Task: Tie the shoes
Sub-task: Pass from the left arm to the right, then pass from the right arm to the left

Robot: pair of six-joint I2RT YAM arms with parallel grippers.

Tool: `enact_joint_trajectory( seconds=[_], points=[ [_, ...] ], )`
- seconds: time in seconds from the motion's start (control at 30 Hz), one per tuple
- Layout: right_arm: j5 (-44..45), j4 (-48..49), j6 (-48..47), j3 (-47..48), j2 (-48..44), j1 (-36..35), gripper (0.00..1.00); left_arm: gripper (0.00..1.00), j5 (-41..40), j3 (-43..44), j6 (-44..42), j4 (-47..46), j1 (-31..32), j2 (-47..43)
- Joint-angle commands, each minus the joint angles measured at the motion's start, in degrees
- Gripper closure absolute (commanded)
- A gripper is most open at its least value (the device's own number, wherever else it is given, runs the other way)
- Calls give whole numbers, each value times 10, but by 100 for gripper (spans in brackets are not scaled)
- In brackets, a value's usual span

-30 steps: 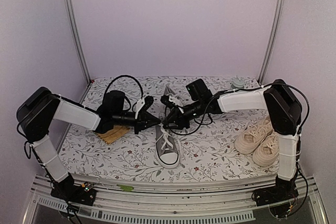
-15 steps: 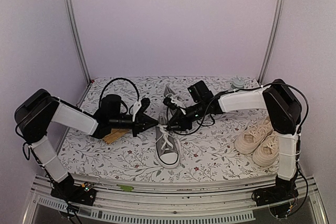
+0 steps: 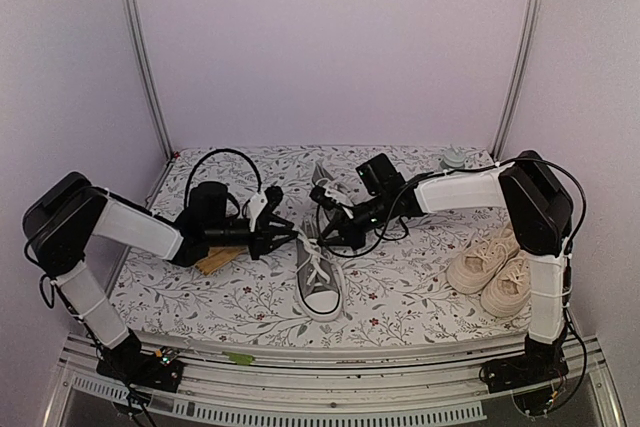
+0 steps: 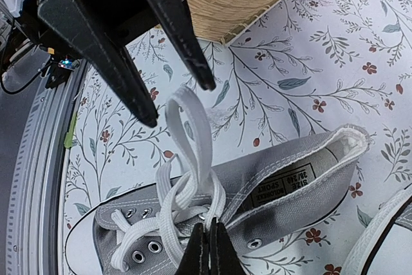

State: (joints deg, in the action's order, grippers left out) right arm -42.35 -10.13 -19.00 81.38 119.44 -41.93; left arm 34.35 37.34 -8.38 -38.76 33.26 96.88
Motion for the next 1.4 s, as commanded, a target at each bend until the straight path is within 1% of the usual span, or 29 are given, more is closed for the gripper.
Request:
enact_joint_trajectory(
  seconds=[0.0,0.07,0.1,0.23,0.33,0.43,0.57,0.63,0.77,0.87,0.97,1.17,1.27,1.37],
  points=[
    [-6,-13,-14,14,-15,-3,99,61,-57,-5,-91,49,3,-36],
    [-6,-16,-16,15,-14,-6,99,48,-46,7,-145,98,11,-46],
    [-6,-18,-17,15,-14,-7,99,44,-44,14,-167,121,13,-49],
    [-7,-11,-16,14,-17,-8,99,34,-30,37,-240,177,21,-50],
    [-13,-16,-17,22,-14,-8,99,33,-9,71,-268,205,22,-20],
    [3,-31,-26,31,-12,-7,99,34,-9,105,-279,230,23,17],
    [-11,-31,-30,34,-13,-7,99,34,40,117,-283,230,22,39],
    [-11,-34,-33,37,-12,-7,99,34,61,131,-284,251,23,50],
    [-8,-32,-34,37,-11,-7,99,34,66,133,-285,233,26,57],
    [-12,-32,-31,38,-10,-7,99,37,25,141,-275,223,31,70],
    [-9,-31,-30,38,-10,-7,99,42,21,146,-266,220,31,75],
    [-10,-28,-29,40,-12,-7,99,63,14,154,-244,216,38,81],
    [-14,-30,-30,39,-13,-7,99,73,9,143,-225,190,39,74],
    [-16,-32,-30,40,-12,-7,99,79,10,129,-211,165,39,68]
  ],
)
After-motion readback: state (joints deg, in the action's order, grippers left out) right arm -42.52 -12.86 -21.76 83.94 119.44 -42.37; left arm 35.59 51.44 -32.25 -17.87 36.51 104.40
